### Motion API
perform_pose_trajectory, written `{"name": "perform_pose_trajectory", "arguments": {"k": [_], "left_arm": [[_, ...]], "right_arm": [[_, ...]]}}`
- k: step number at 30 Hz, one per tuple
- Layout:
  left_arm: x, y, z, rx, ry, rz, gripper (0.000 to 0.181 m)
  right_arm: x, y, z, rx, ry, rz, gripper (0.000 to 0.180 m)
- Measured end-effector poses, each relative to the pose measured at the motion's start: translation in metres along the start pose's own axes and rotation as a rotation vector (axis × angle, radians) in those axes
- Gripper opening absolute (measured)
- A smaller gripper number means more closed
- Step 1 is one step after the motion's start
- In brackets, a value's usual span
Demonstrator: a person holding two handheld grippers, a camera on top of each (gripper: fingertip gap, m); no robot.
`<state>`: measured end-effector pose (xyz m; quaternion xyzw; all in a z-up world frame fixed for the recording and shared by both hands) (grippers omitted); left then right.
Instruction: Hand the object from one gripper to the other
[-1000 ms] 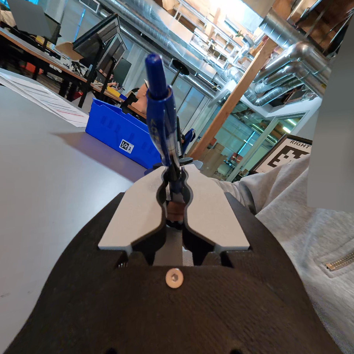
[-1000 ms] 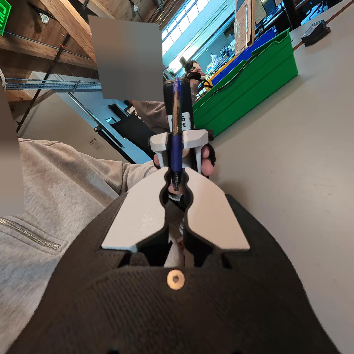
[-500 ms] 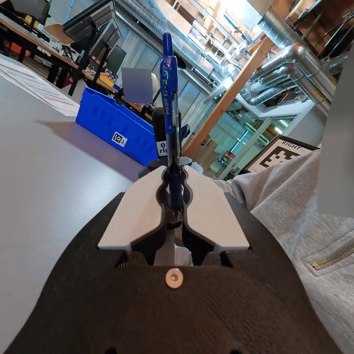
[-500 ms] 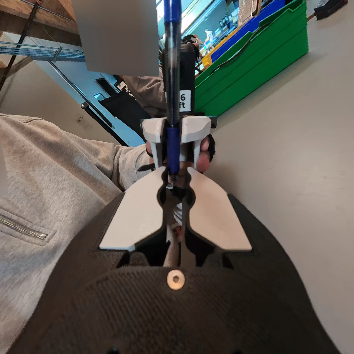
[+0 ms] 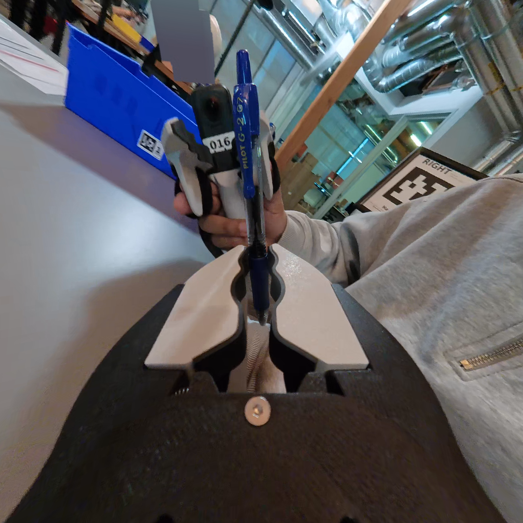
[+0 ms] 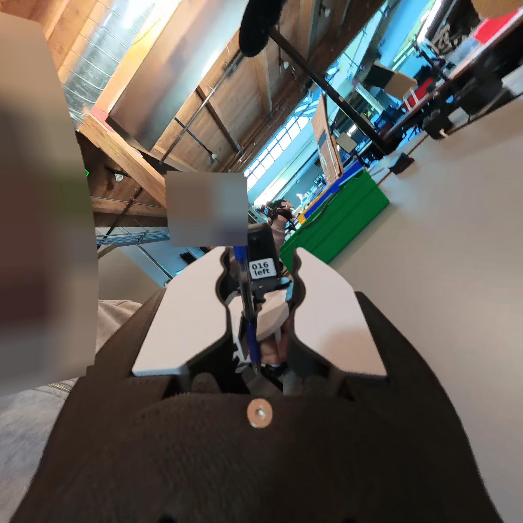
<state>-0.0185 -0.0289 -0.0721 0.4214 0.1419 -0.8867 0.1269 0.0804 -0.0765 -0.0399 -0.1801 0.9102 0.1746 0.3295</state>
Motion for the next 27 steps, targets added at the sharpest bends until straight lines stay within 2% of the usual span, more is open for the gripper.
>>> {"name": "perform_pose_trajectory", "arguments": {"k": [8,11,13,17,20,27], "left_arm": [[0.013,0.017,0.003,0.022,-0.032,-0.1,0.012],[0.016,0.019,0.002,0.012,-0.035,-0.116,0.012],[0.018,0.02,0.001,0.0,-0.035,-0.126,0.012],[0.018,0.02,-0.001,-0.026,-0.018,-0.116,0.012],[0.015,0.019,-0.002,-0.029,-0.025,-0.086,0.034],[0.009,0.013,-0.006,-0.017,-0.061,-0.016,0.052]], "right_arm": [[0.019,0.021,-0.018,0.017,-0.18,-0.155,0.039],[0.025,0.025,-0.017,0.071,-0.232,-0.211,0.029],[0.028,0.025,-0.016,0.095,-0.252,-0.244,0.013],[0.028,0.025,-0.019,0.093,-0.256,-0.258,0.012],[0.026,0.024,-0.019,0.088,-0.251,-0.253,0.012],[0.019,0.018,-0.019,0.028,-0.167,-0.198,0.012]]}}
Point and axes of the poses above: each gripper's, where its closed fingertips meet, y out along the fingers, x out of its underside, z = x × y across the jaws, the point moved 4 cm from there along -y, back along the fingers, and after that the axes turned 14 degrees about -z, right-handed, at the moved point
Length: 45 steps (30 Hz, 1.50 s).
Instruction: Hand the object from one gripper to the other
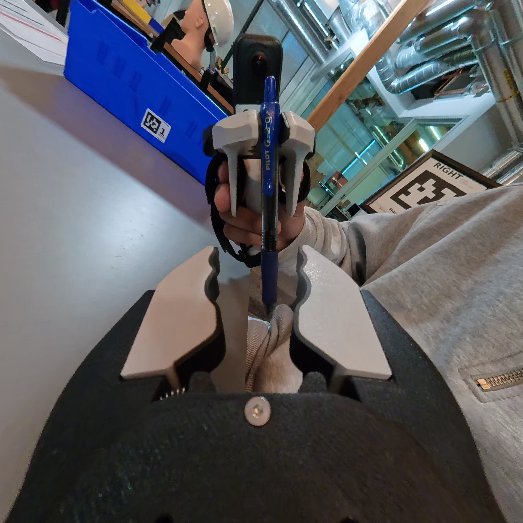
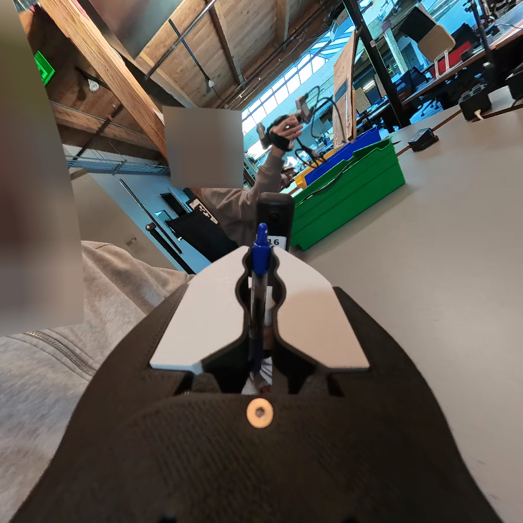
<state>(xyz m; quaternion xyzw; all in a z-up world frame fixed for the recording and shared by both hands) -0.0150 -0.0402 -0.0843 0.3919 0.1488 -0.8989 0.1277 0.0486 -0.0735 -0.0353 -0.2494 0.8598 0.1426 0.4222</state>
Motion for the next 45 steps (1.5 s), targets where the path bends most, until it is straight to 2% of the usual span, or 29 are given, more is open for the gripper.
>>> {"name": "perform_pose_trajectory", "arguments": {"k": [9,14,20,24,25,28,31,38,45], "left_arm": [[-0.008,-0.008,0.001,0.071,-0.046,0.079,0.052],[-0.005,-0.006,0.004,0.115,-0.061,0.05,0.04],[0.005,0.002,0.005,0.079,-0.025,-0.054,0.011],[0.005,0.002,0.006,0.069,-0.002,-0.062,0.011],[0.004,0.001,0.007,0.072,-0.002,-0.057,0.011],[0.002,-0.001,0.007,0.088,-0.014,-0.037,0.012],[0.0,-0.004,0.006,0.096,-0.029,-0.017,0.012],[-0.001,-0.006,0.005,0.113,-0.049,-0.005,0.012],[-0.004,-0.01,0.003,0.145,-0.097,0.027,0.012]], "right_arm": [[0.005,0.004,-0.001,-0.021,0.014,-0.034,0.011],[0.007,0.008,-0.001,-0.002,-0.009,-0.055,0.011],[0.009,0.009,0.0,0.002,-0.007,-0.055,0.011],[0.009,0.01,0.0,-0.007,-0.007,-0.047,0.012],[0.008,0.009,0.0,-0.008,-0.007,-0.04,0.013],[0.004,0.007,0.003,0.015,-0.009,0.011,0.041],[-0.002,0.001,0.006,0.056,-0.033,0.071,0.057],[-0.009,-0.005,0.008,0.143,-0.122,0.109,0.073],[-0.003,0.003,0.005,0.198,-0.226,0.044,0.075]]}}
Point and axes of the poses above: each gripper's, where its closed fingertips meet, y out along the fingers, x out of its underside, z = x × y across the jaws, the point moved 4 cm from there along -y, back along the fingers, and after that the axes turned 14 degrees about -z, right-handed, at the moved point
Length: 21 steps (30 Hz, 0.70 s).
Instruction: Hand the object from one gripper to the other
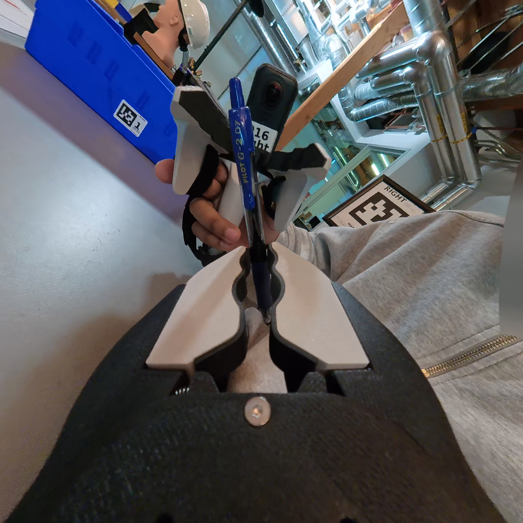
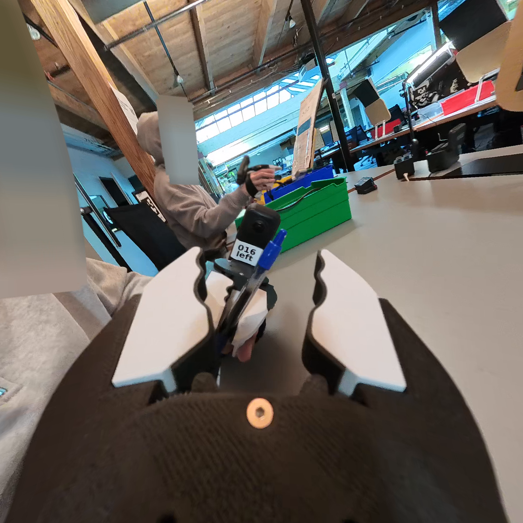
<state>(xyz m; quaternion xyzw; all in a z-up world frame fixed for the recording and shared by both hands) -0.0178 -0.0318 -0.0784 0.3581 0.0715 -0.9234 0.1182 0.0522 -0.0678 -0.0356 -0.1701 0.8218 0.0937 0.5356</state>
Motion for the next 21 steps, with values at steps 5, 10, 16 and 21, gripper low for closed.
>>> {"name": "perform_pose_trajectory", "arguments": {"k": [5,10,16,21], "left_arm": [[-0.002,-0.002,-0.001,0.01,-0.021,0.021,0.011],[-0.002,-0.003,-0.002,-0.027,0.002,0.018,0.012],[-0.002,-0.003,-0.003,-0.069,0.033,0.009,0.012],[0.0,-0.002,-0.004,-0.074,0.035,-0.004,0.012]], "right_arm": [[0.004,0.003,-0.003,0.032,-0.074,-0.053,0.068],[0.012,0.006,-0.004,-0.028,0.006,-0.13,0.047],[0.018,0.008,-0.005,-0.112,0.12,-0.17,0.026],[0.02,0.009,-0.005,-0.125,0.137,-0.179,0.025]]}}
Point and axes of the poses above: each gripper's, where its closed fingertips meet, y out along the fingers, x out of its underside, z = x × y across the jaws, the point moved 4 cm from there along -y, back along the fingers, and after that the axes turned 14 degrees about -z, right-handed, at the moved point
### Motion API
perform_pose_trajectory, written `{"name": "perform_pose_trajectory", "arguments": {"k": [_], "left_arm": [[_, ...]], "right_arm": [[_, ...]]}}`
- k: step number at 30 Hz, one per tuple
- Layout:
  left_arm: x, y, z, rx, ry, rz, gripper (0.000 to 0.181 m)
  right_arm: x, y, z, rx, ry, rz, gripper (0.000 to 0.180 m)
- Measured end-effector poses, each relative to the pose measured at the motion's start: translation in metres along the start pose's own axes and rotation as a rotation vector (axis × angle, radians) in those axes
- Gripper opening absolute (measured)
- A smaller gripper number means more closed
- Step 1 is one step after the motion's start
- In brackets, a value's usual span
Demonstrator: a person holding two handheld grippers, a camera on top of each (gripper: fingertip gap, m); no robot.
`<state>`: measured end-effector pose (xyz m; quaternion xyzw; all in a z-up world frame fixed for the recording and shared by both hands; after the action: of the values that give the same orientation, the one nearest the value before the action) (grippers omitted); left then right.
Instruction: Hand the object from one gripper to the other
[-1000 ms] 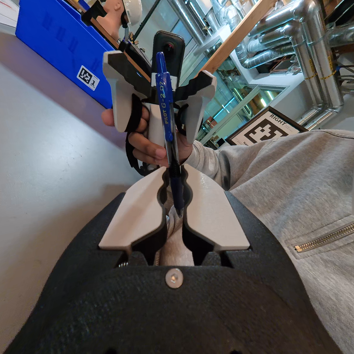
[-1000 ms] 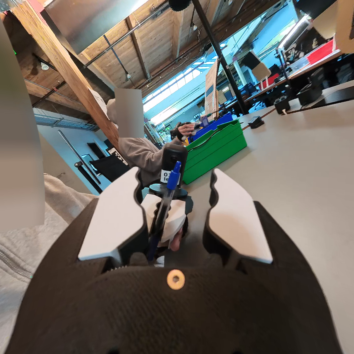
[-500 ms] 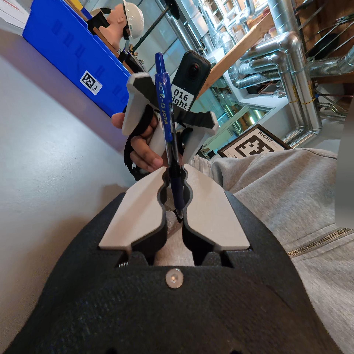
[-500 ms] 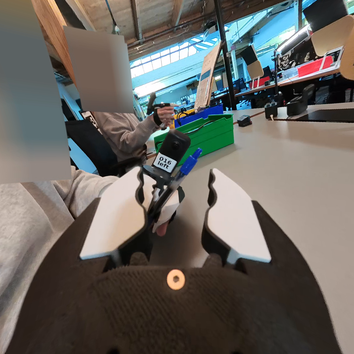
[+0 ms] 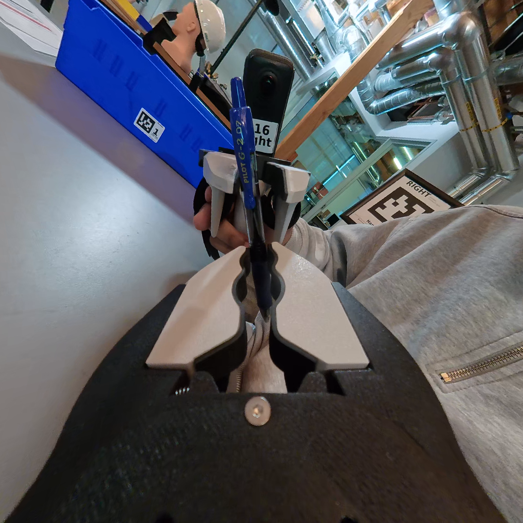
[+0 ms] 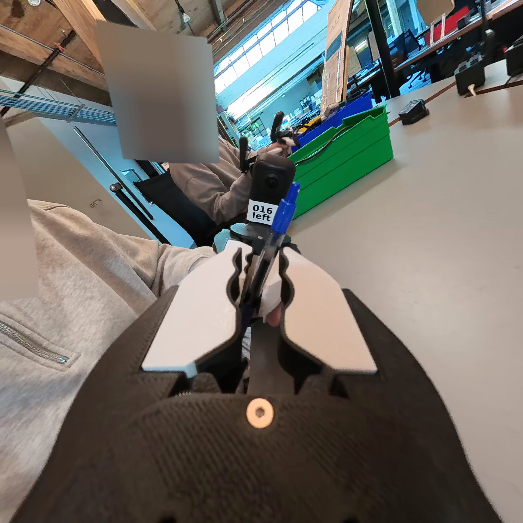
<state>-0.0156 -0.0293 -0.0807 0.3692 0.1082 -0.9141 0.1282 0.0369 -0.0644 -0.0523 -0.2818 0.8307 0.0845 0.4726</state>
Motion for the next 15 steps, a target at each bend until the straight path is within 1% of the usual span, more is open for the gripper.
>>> {"name": "perform_pose_trajectory", "arguments": {"k": [5,9,12,15], "left_arm": [[-0.002,-0.003,-0.001,-0.009,0.003,0.019,0.012],[-0.011,-0.015,-0.004,-0.028,-0.011,0.116,0.011],[-0.02,-0.03,-0.006,-0.08,0.01,0.21,0.011],[-0.025,-0.04,-0.007,-0.111,0.029,0.268,0.011]], "right_arm": [[-0.003,-0.005,0.003,0.001,0.028,0.035,0.026],[-0.003,-0.008,0.009,-0.006,0.085,0.049,0.027],[0.004,-0.002,0.013,-0.033,0.145,0.002,0.029],[0.017,0.01,0.011,-0.08,0.195,-0.092,0.031]]}}
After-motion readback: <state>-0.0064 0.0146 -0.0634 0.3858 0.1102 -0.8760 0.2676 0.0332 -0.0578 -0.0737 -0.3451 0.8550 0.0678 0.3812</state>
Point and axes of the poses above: each gripper's, where its closed fingertips meet, y out along the fingers, x out of its underside, z = x × y across the jaws, the point moved 4 cm from there along -y, back along the fingers, and after that the axes turned 14 degrees about -z, right-handed, at the moved point
